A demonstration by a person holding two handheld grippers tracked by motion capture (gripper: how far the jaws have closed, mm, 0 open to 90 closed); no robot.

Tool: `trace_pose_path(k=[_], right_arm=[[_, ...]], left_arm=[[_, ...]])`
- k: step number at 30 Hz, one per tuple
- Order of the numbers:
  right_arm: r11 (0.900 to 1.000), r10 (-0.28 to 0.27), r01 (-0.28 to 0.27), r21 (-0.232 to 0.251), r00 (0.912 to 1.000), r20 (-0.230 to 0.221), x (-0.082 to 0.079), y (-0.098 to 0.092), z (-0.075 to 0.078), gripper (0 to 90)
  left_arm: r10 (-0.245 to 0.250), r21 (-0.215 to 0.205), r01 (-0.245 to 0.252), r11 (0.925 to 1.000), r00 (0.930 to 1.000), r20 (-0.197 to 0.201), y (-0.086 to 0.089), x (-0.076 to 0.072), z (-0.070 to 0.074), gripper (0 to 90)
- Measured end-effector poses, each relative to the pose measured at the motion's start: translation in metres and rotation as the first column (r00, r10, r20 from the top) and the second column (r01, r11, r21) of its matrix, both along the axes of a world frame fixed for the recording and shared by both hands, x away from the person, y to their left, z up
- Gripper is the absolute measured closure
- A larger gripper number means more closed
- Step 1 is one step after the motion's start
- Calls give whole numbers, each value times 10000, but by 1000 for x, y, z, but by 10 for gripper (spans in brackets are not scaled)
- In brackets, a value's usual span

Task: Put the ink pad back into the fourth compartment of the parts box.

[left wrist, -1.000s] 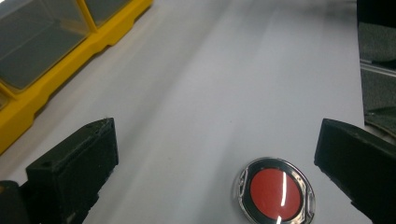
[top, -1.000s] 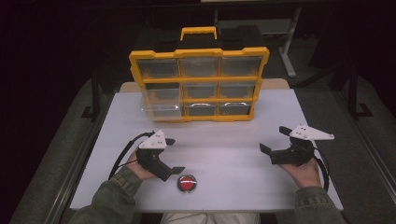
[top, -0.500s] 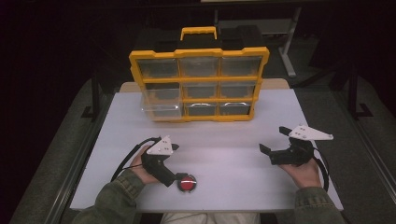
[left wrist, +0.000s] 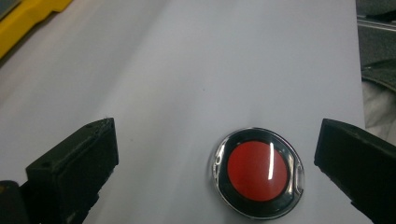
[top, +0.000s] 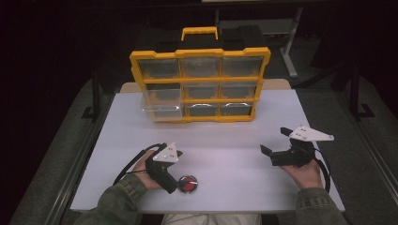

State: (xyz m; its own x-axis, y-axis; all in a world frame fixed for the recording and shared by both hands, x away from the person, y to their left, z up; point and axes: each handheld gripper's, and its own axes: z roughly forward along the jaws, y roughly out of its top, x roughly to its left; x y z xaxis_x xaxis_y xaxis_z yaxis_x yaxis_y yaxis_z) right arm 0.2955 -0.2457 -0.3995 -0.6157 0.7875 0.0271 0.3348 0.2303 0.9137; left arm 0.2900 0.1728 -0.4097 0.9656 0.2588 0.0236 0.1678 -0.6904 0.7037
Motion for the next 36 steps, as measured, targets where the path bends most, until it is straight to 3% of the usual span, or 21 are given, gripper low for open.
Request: trace_pose_path(k=[13, 36], right_arm=[[10000, -14, 14, -97, 10000, -40, 0, 1, -1, 0], [9997, 5, -9, -227, 9999, -162, 0, 1, -1, 0]], left_arm=[[-376, 865, 384, 9955, 9992, -103, -10, -6, -15, 0], [-722, 1578, 763, 9845, 9969, -314, -18, -10, -24, 4]])
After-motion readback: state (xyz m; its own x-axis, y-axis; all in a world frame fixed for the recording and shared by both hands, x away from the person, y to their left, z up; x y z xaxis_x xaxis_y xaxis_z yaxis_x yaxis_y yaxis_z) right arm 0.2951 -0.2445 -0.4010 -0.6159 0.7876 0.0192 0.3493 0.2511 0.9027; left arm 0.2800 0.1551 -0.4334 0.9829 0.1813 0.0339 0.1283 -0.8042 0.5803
